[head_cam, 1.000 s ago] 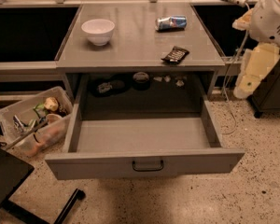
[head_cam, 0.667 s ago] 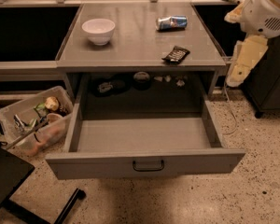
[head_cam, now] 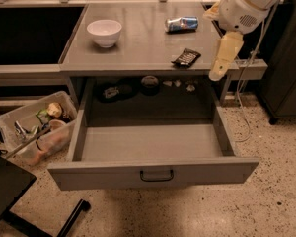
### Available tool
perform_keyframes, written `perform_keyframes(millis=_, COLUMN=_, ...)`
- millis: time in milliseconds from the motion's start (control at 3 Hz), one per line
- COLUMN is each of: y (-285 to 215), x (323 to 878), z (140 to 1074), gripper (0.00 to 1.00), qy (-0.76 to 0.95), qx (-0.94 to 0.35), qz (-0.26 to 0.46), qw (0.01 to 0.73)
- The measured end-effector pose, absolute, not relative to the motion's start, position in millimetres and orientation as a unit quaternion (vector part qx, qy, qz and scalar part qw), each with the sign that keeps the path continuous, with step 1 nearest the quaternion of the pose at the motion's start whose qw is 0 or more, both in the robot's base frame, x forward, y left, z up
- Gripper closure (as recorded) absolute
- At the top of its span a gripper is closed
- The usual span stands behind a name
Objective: Place rxbar chocolate into top drawer
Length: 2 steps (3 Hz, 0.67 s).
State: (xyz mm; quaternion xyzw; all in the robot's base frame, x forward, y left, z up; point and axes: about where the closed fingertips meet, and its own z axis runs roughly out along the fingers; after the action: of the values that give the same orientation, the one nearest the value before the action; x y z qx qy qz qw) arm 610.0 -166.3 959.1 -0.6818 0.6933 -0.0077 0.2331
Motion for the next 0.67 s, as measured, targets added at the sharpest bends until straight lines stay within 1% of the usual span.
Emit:
perform_keyframes(millis=333, y=-134.2, x=626.9, z=953.4, gripper=0.0, qy=0.666, qx=-0.709, qz=0.004, qw=0.233)
perform_keyframes(millis=667, y=-112.1, x=642.9, z=950.4, gripper=0.0, qy=0.645, qx=-0.729, qz=-0.005, qw=0.231)
